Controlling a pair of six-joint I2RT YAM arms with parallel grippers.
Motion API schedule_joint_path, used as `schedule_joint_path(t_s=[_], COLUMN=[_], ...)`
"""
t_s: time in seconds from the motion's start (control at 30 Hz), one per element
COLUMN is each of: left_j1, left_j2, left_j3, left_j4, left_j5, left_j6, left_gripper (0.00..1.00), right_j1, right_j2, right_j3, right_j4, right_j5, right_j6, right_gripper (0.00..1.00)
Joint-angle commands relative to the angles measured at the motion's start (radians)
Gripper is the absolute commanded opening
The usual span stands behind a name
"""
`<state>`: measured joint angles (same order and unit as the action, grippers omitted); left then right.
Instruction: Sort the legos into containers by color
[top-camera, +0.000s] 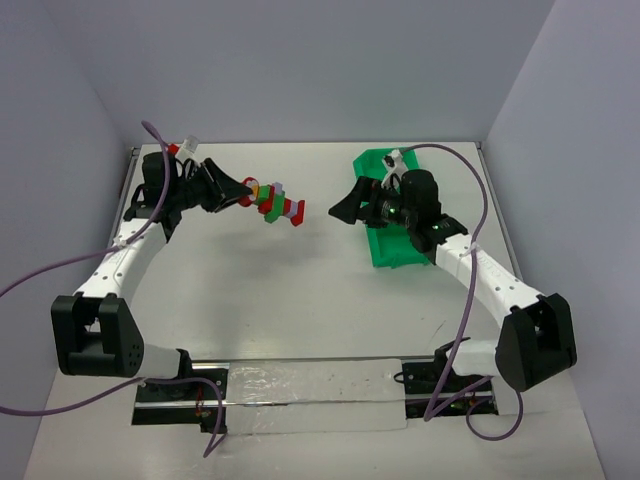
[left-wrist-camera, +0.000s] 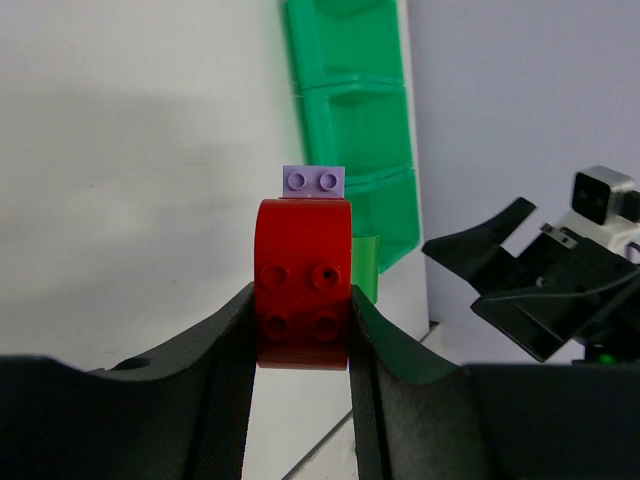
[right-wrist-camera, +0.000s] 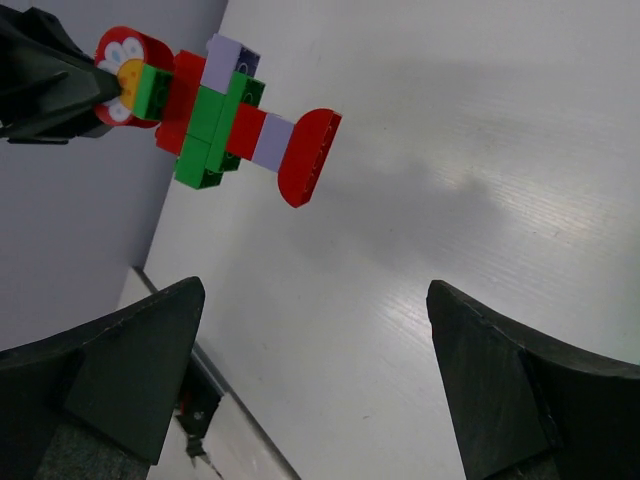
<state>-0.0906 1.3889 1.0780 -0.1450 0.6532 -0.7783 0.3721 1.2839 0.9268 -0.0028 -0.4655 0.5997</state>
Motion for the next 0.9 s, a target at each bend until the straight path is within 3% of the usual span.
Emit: schedule_joint_path(t_s=[0.0,0.1,0.2,0.3,0.43,0.53,0.87], left_j1=[-0.001,-0.001,-0.001,-0.001,-0.001,-0.001,-0.003], left_j2=[-0.047,-0.044,-0.028,-0.022,-0.007,0.012,0.03], left_j3=[0.003,0.008,0.045,0.058,0.08,0.106,0.141], left_j4=[0.164,0.149,0.042,-0.011,-0.08,-0.151,-0.228], left_j5=[0.099,0.085,0.06,0.046,0.04,0.018,0.025], left_j6=[-0.054,-0.039,0.025,0.085,0.132,0.186,0.23], left_gripper=[0.0,0.0,0.0,0.0,0.0,0.0,0.0], right_j1=[0.039,0.134,0.248,0.305,0.329,0.344,0.356], right_j2=[0.011,0.031,0.095,0.121,0.136,0.127,0.27], right_j3=[0.071,0.179,0.314,0.361,0.362,0.282,0.272], right_j4=[0.041,-0.196,-0.334,-0.352,-0.268,-0.112,0.022], right_j5=[-0.035,0.194,0.329,0.376,0.345,0.269,0.112], right_j6=[-0.011,-0.206,-0.407,-0.542,-0.687,-0.855,-1.021], right_gripper=[1.0,0.99,0.99,0.99,0.96,0.94,0.93])
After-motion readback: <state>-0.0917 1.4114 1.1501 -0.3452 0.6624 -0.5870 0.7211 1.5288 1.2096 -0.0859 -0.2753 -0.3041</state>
